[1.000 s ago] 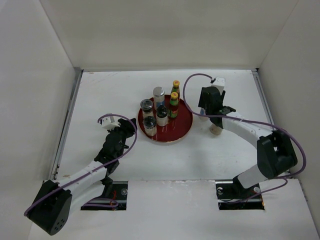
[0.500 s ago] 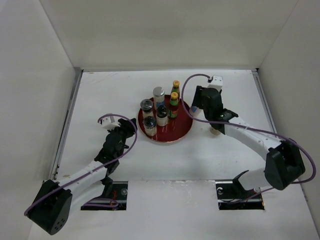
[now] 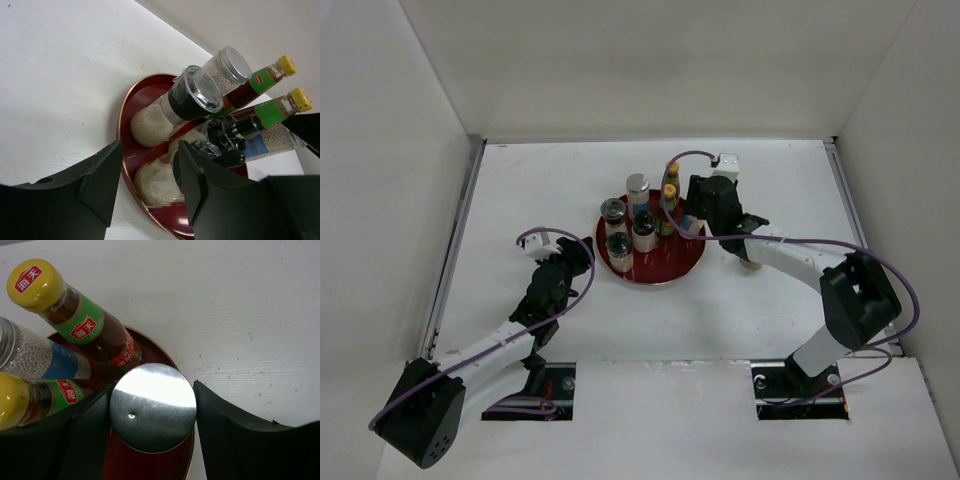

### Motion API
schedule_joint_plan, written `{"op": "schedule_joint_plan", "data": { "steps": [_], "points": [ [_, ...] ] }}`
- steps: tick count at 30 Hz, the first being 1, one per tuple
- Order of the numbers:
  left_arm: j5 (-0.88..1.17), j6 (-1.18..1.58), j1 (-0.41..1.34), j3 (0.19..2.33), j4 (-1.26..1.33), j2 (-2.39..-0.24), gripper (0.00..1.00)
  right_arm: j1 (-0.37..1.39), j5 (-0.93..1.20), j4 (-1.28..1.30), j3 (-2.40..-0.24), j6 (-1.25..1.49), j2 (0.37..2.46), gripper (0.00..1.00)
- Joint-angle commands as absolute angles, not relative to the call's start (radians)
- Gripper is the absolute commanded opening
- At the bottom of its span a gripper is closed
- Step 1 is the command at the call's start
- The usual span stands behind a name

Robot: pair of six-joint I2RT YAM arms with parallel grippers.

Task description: Organize the condiment bottles

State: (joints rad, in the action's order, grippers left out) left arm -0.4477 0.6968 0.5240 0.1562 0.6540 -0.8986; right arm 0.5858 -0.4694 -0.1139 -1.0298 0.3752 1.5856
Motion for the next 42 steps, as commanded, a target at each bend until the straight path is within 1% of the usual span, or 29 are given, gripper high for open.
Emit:
{"op": "schedule_joint_plan", "data": {
  "steps": [1, 6, 8, 11, 13, 15, 18, 19, 20, 21, 22, 23, 24, 26, 27, 28, 30, 31, 32, 34, 37, 41, 42],
  "points": [
    [-0.436, 0.709, 0.516, 0.144, 0.703, -0.893, 0.46, 0.594, -0.474, -0.238, -1.094, 0.396, 1.594, 0.56],
    [-0.446, 0.71, 0.518, 0.137, 0.706, -0.877, 0.46, 0.597, -0.491, -0.229, -1.086, 0.402, 1.583, 0.77],
    [-0.437, 0.715, 0.518, 0.14, 0.706, -0.888, 0.46, 0.597, -0.495, -0.221, -1.086, 0.402, 1.563, 0.82],
    [-0.445, 0.71, 0.527, 0.141, 0.707, -0.884, 0.46, 0.597, -0.497, -0.212, -1.068, 0.405, 1.514, 0.86],
    [-0.446, 0.713, 0.519, 0.14, 0.707, -0.885, 0.46, 0.597, -0.495, -0.207, -1.045, 0.405, 1.474, 0.86],
    [-0.44, 0.716, 0.516, 0.14, 0.707, -0.887, 0.46, 0.59, -0.497, -0.207, -1.007, 0.405, 1.425, 0.85],
    [-0.446, 0.71, 0.527, 0.14, 0.707, -0.879, 0.46, 0.559, -0.517, -0.206, -0.912, 0.426, 1.306, 0.78],
    [-0.448, 0.712, 0.527, 0.14, 0.707, -0.88, 0.46, 0.553, -0.523, -0.199, -0.875, 0.428, 1.257, 0.73],
    [-0.449, 0.715, 0.524, 0.14, 0.707, -0.885, 0.46, 0.544, -0.532, -0.189, -0.842, 0.429, 1.212, 0.61],
    [-0.448, 0.716, 0.521, 0.14, 0.707, -0.888, 0.46, 0.533, -0.551, -0.167, -0.815, 0.436, 1.169, 0.46],
    [-0.443, 0.716, 0.521, 0.14, 0.707, -0.888, 0.46, 0.524, -0.578, -0.138, -0.79, 0.439, 1.131, 0.34],
    [-0.442, 0.718, 0.522, 0.14, 0.709, -0.882, 0.46, 0.518, -0.613, -0.105, -0.767, 0.446, 1.093, 0.27],
    [-0.442, 0.718, 0.524, 0.138, 0.709, -0.877, 0.46, 0.513, -0.656, -0.065, -0.746, 0.452, 1.062, 0.26],
    [-0.449, 0.718, 0.528, 0.138, 0.709, -0.874, 0.46, 0.509, -0.724, 0.03, -0.723, 0.451, 1.032, 0.3],
    [-0.449, 0.719, 0.525, 0.138, 0.709, -0.879, 0.46, 0.501, -0.747, 0.082, -0.719, 0.456, 1.031, 0.36],
    [-0.443, 0.721, 0.522, 0.138, 0.71, -0.887, 0.46, 0.493, -0.767, 0.121, -0.715, 0.46, 1.032, 0.46],
    [-0.439, 0.726, 0.522, 0.138, 0.71, -0.888, 0.46, 0.49, -0.784, 0.161, -0.698, 0.474, 1.043, 0.71],
    [-0.437, 0.726, 0.525, 0.14, 0.71, -0.885, 0.46, 0.49, -0.778, 0.167, -0.692, 0.482, 1.052, 0.82],
    [-0.439, 0.726, 0.527, 0.14, 0.71, -0.885, 0.46, 0.492, -0.77, 0.173, -0.686, 0.495, 1.063, 0.87],
    [-0.442, 0.726, 0.524, 0.14, 0.71, -0.887, 0.46, 0.49, -0.746, 0.186, -0.686, 0.514, 1.091, 0.91],
    [-0.436, 0.726, 0.516, 0.138, 0.703, -0.871, 0.46, 0.476, -0.724, 0.178, -0.683, 0.52, 1.13, 0.92],
    [-0.448, 0.719, 0.518, 0.133, 0.703, -0.859, 0.46, 0.453, -0.69, 0.14, -0.664, 0.537, 1.175, 0.88],
    [-0.448, 0.719, 0.516, 0.133, 0.706, -0.867, 0.46, 0.444, -0.672, 0.134, -0.664, 0.538, 1.187, 0.85]
  ]
}}
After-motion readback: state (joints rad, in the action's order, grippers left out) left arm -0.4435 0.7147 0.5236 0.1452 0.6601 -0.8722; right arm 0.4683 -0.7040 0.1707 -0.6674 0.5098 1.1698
